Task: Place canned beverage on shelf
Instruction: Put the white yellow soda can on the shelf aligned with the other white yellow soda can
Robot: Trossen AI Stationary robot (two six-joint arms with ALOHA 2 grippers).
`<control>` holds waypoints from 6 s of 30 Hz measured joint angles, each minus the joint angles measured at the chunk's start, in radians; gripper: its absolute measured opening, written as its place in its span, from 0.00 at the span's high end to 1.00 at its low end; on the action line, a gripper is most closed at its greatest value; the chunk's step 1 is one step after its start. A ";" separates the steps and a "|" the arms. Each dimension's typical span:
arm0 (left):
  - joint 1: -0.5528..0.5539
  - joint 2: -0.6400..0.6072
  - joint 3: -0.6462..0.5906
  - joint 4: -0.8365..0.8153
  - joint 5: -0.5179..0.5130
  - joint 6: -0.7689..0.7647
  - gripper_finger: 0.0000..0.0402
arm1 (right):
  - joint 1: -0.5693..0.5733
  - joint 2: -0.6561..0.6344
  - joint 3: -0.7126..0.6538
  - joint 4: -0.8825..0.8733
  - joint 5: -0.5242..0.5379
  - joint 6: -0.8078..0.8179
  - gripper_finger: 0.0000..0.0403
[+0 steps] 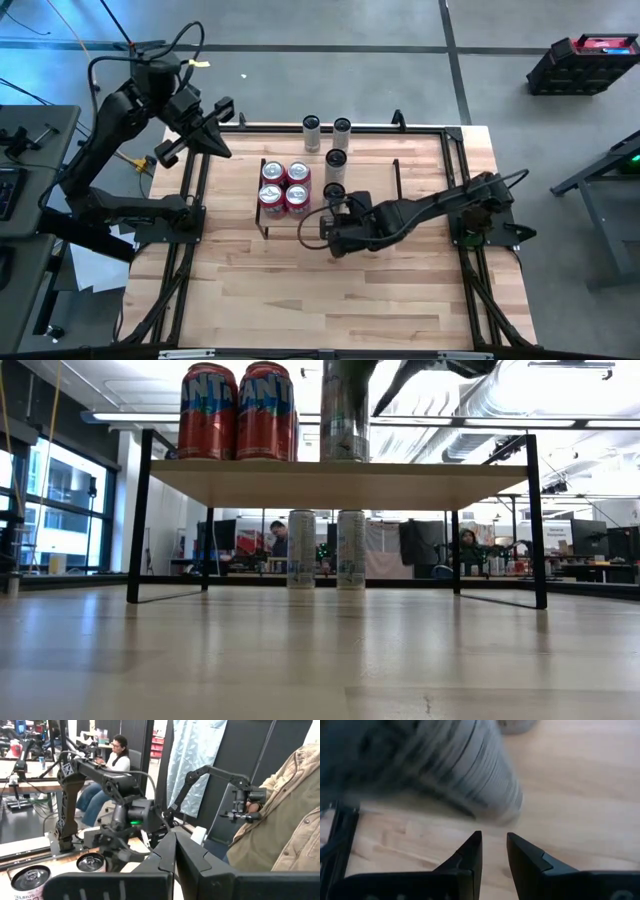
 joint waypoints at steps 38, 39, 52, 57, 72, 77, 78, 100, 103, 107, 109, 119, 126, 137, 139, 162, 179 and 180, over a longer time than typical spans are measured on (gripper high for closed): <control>0.000 -0.099 0.000 -0.119 -0.004 0.086 1.00 | 0.059 -0.015 -0.002 0.016 0.251 -0.054 0.81; 0.000 -0.103 0.000 -0.119 -0.004 0.086 1.00 | 0.056 -0.015 -0.002 -0.002 0.250 -0.049 0.81; 0.000 -0.125 0.000 -0.119 -0.006 0.086 1.00 | 0.045 -0.014 -0.002 -0.128 0.127 -0.058 0.81; 0.000 -0.125 0.000 -0.119 -0.005 0.109 1.00 | 0.036 -0.014 -0.002 0.049 0.123 -0.235 0.81; 0.000 -0.124 0.000 -0.120 -0.004 0.104 1.00 | -0.048 -0.014 -0.002 -0.116 0.067 -0.380 0.81; 0.000 -0.124 0.000 -0.123 -0.004 0.103 1.00 | -0.035 -0.018 -0.002 -0.034 -0.009 -0.444 0.81; 0.000 -0.124 0.000 -0.123 -0.004 0.102 1.00 | -0.031 -0.022 -0.002 0.003 -0.025 -0.468 0.81; 0.000 -0.125 0.000 -0.127 -0.004 0.102 1.00 | -0.036 -0.037 0.019 -0.141 0.162 -0.390 0.81; 0.000 -0.126 0.000 -0.127 -0.004 0.102 1.00 | -0.036 -0.037 0.019 -0.179 0.156 -0.371 0.81; 0.000 -0.126 0.000 -0.129 -0.004 0.101 1.00 | -0.030 -0.069 0.058 -0.220 0.089 -0.364 0.81; 0.000 -0.126 0.000 -0.136 -0.004 0.102 1.00 | -0.022 -0.099 0.101 -0.210 0.070 -0.396 0.81; 0.000 -0.126 0.000 -0.140 -0.004 0.103 1.00 | -0.027 -0.143 0.279 0.066 0.074 -0.966 0.81; 0.000 -0.126 0.000 -0.140 -0.004 0.101 1.00 | -0.124 -0.134 0.228 0.319 -0.117 -1.342 0.62; 0.000 -0.121 0.000 -0.140 -0.004 0.048 1.00 | -0.283 -0.133 0.194 0.316 -0.356 -1.694 0.32; 0.000 -0.114 0.000 -0.140 -0.004 0.034 1.00 | -0.317 -0.133 0.194 0.292 -0.434 -1.700 0.31; 0.000 -0.058 0.000 -0.092 -0.123 -0.117 1.00 | -0.414 -0.061 0.201 0.117 -0.748 -2.020 0.24; 0.000 -0.058 0.000 -0.086 -0.136 -0.114 1.00 | -0.384 -0.063 0.203 0.119 -0.743 -2.014 0.24; 0.000 -0.058 0.000 -0.086 -0.137 -0.114 1.00 | -0.381 -0.063 0.203 0.125 -0.736 -2.014 0.24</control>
